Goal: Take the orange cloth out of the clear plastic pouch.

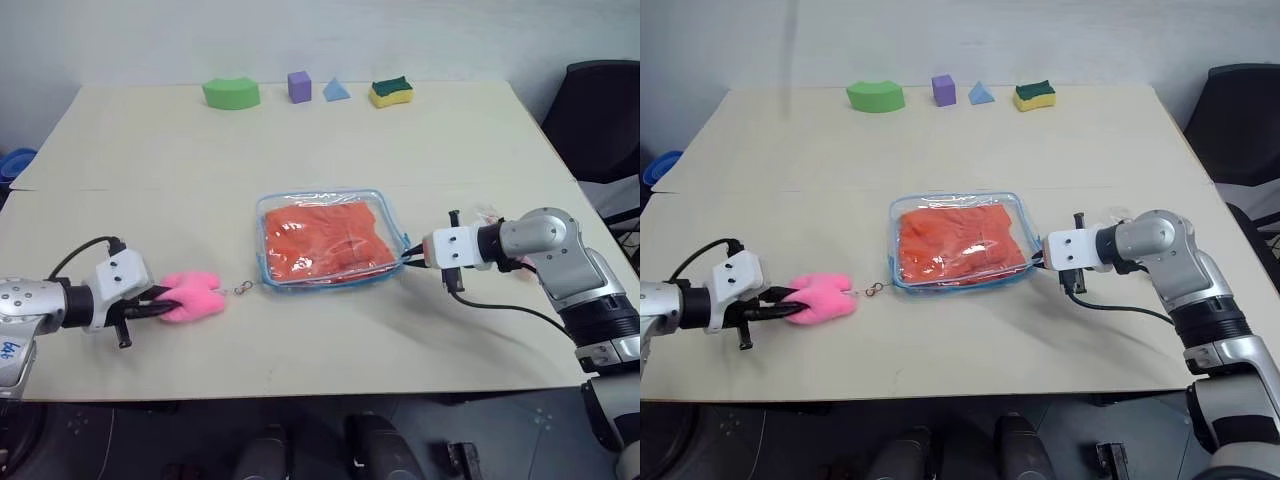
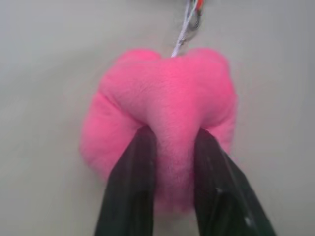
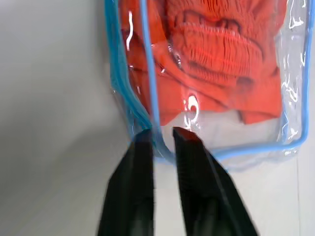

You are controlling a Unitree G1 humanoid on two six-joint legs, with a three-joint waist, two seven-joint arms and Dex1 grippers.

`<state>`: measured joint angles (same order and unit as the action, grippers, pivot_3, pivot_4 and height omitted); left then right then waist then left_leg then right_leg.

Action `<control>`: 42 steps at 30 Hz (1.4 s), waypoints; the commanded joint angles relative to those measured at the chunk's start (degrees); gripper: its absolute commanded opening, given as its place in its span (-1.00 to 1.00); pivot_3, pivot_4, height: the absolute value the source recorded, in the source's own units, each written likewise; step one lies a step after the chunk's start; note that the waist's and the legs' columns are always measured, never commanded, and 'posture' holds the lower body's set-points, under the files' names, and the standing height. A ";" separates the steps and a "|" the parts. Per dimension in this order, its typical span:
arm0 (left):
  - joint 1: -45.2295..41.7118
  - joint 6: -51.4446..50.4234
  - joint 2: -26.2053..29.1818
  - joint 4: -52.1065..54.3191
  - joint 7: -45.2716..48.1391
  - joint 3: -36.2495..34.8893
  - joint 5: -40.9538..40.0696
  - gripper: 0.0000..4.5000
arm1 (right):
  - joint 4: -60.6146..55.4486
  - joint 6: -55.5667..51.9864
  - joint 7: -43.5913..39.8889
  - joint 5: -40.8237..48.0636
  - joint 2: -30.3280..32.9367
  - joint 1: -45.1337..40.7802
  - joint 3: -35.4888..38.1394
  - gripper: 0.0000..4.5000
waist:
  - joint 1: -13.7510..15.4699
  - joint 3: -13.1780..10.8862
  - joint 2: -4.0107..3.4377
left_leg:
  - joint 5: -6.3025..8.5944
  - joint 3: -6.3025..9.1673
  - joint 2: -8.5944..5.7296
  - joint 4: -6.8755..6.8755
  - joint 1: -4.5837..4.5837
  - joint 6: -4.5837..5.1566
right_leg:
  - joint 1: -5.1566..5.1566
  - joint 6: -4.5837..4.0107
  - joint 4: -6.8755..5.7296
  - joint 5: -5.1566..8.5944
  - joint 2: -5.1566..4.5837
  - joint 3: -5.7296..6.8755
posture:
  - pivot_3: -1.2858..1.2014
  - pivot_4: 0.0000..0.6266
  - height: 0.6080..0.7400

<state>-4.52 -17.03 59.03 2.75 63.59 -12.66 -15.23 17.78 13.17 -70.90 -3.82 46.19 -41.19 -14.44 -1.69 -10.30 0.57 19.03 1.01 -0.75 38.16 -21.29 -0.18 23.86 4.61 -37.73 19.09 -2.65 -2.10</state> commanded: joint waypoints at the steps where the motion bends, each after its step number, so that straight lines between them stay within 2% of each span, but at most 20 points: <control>1: 0.82 -5.68 0.88 3.54 1.08 -4.56 -5.13 -0.01 | -6.30 -4.36 0.81 3.34 1.68 2.18 4.22 -0.13 | 0.03 0.00 0.00 | 0.00 0.00 0.00 0.00 0.00 0.00 | 0.00 0.00 0.01 0.00 0.00 0.00 | 0.03 -0.52 1.00; 3: 1.11 -10.10 1.88 5.08 3.14 -7.58 -9.45 0.26 | -9.65 -7.73 1.22 5.00 2.04 4.14 5.86 0.21 | 0.05 0.00 0.00 | 0.02 0.02 0.00 0.01 0.00 0.04 | 0.00 0.00 0.00 0.00 0.00 0.02 | 0.03 -0.52 1.00; 4: 0.71 -13.05 3.07 6.13 5.10 -9.78 -12.72 0.27 | -12.91 -11.55 0.98 7.64 2.30 5.81 7.42 0.33 | 0.06 0.00 0.01 | 0.03 0.02 0.00 0.01 0.00 0.06 | 0.00 0.00 0.00 0.00 0.00 0.02 | 0.03 -0.52 1.00; 6: -2.50 -17.33 4.97 8.42 6.85 -12.10 -17.91 0.27 | -20.56 -21.86 0.47 14.71 2.66 9.34 10.92 0.33 | 0.09 -0.01 0.01 | 0.02 0.06 0.00 0.01 -0.03 0.04 | 0.00 0.00 0.00 0.00 0.00 0.04 | 0.03 -0.52 1.00; 9: -10.77 -17.59 5.05 12.23 4.87 -7.57 -18.82 0.27 | -32.36 -37.71 0.18 26.91 3.76 14.89 15.35 0.33 | 0.87 -0.01 0.01 | 0.03 0.19 0.00 0.06 -0.05 0.04 | -0.09 0.00 0.06 0.00 -0.03 0.14 | 0.03 -0.52 1.00; 12: -19.10 -14.64 2.11 15.74 3.00 2.70 -14.23 0.27 | -41.02 -46.33 1.65 34.79 4.23 19.72 17.76 0.33 | 1.37 0.00 0.00 | 0.03 0.19 -0.02 0.06 0.09 0.04 | -0.26 0.01 0.17 -0.01 -0.04 0.13 | 0.03 -0.52 1.00; 15: -24.90 -7.20 -1.60 15.33 2.01 14.89 -3.79 0.27 | -45.40 -50.62 5.90 37.35 3.10 21.72 18.12 0.33 | 1.54 0.00 0.00 | 0.03 0.15 -0.06 0.11 0.09 0.04 | -0.23 0.02 0.19 -0.01 -0.02 0.08 | 0.03 -0.52 1.00; 18: -28.22 5.53 -6.21 7.72 -0.35 25.68 9.89 0.27 | -47.59 -53.48 9.57 39.31 2.09 22.40 18.56 0.33 | 1.38 0.00 0.00 | 0.01 0.07 -0.07 0.11 0.11 0.00 | -0.19 0.03 0.15 -0.02 0.06 0.02 | 0.03 -0.52 1.00; 21: -31.05 11.58 -11.87 1.09 -1.62 30.20 14.45 0.27 | -48.84 -54.78 12.07 40.11 1.82 23.12 18.96 0.33 | 1.46 -0.01 0.02 | -0.02 0.01 -0.05 0.11 0.07 -0.04 | -0.09 0.03 0.10 -0.01 0.13 -0.03 | 0.03 -0.52 1.00; 25: -34.34 14.87 -18.69 -5.01 -4.78 30.98 16.72 0.27 | -50.51 -54.41 14.24 39.28 2.66 26.33 19.29 0.33 | 1.93 -0.04 0.11 | -0.02 0.05 -0.05 0.24 -0.06 -0.02 | -0.08 0.05 0.06 -0.03 0.10 0.01 | 0.03 -0.52 1.00; 28: -34.30 14.40 -20.47 -5.79 -4.47 29.96 15.70 0.00 | -51.74 -54.61 15.64 39.91 2.63 28.09 19.94 0.35 | 1.90 -0.04 0.11 | 0.03 0.06 -0.05 0.49 -0.18 0.05 | -0.07 0.11 0.02 -0.06 0.07 0.00 | 0.03 -0.52 1.00; 35: -33.09 14.24 -21.09 -5.56 -4.45 28.93 15.40 -0.98 | -52.43 -54.05 17.33 39.61 2.80 29.87 19.87 0.35 | 1.74 -0.04 0.11 | 0.04 0.08 -0.05 0.66 -0.17 0.05 | -0.09 0.15 0.03 -0.08 0.08 0.00 | 0.03 -0.52 1.00; 37: -32.86 9.53 -22.39 -4.39 -3.86 27.28 11.63 -0.99 | -51.91 -53.01 17.31 38.10 3.14 29.95 19.00 0.35 | 1.75 -0.04 0.11 | 0.04 0.08 -0.05 0.70 -0.17 0.06 | -0.10 0.15 0.03 -0.08 0.07 0.00 | 0.03 -0.52 1.00; 40: -33.52 -6.63 -27.07 -0.64 -5.50 21.21 0.00 -0.99 | -50.32 -50.55 17.55 33.81 3.49 29.81 15.95 0.35 | 1.84 -0.05 0.11 | 0.07 0.09 -0.05 0.77 -0.20 0.10 | -0.12 0.15 -0.02 -0.08 0.07 0.01 | 0.03 -0.52 1.00; 41: -33.69 -8.95 -27.79 -0.21 -6.21 20.15 -1.10 -0.99 | -49.65 -49.55 17.76 32.35 3.24 29.53 14.79 0.35 | 1.86 -0.04 0.11 | 0.08 0.14 -0.05 0.81 -0.23 0.13 | -0.12 0.15 0.00 -0.08 0.06 0.06 | 0.03 -0.52 1.00; 42: -33.75 -10.00 -27.97 0.02 -6.73 19.77 -1.05 -1.00 | -48.79 -48.57 18.37 30.84 2.70 28.95 13.71 0.27 | 1.78 -0.04 0.12 | 0.11 0.16 -0.05 0.84 -0.25 0.18 | -0.13 0.15 -0.01 -0.08 0.06 0.07 | 0.03 -0.52 1.00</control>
<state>-37.43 -24.03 31.05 0.19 57.98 9.41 -13.77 -31.20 -37.50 -53.12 29.09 48.96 -11.53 -0.19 0.09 -10.34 0.69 19.15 1.16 -0.80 39.02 -21.53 0.00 23.73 4.77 -37.73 19.01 -2.59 -2.04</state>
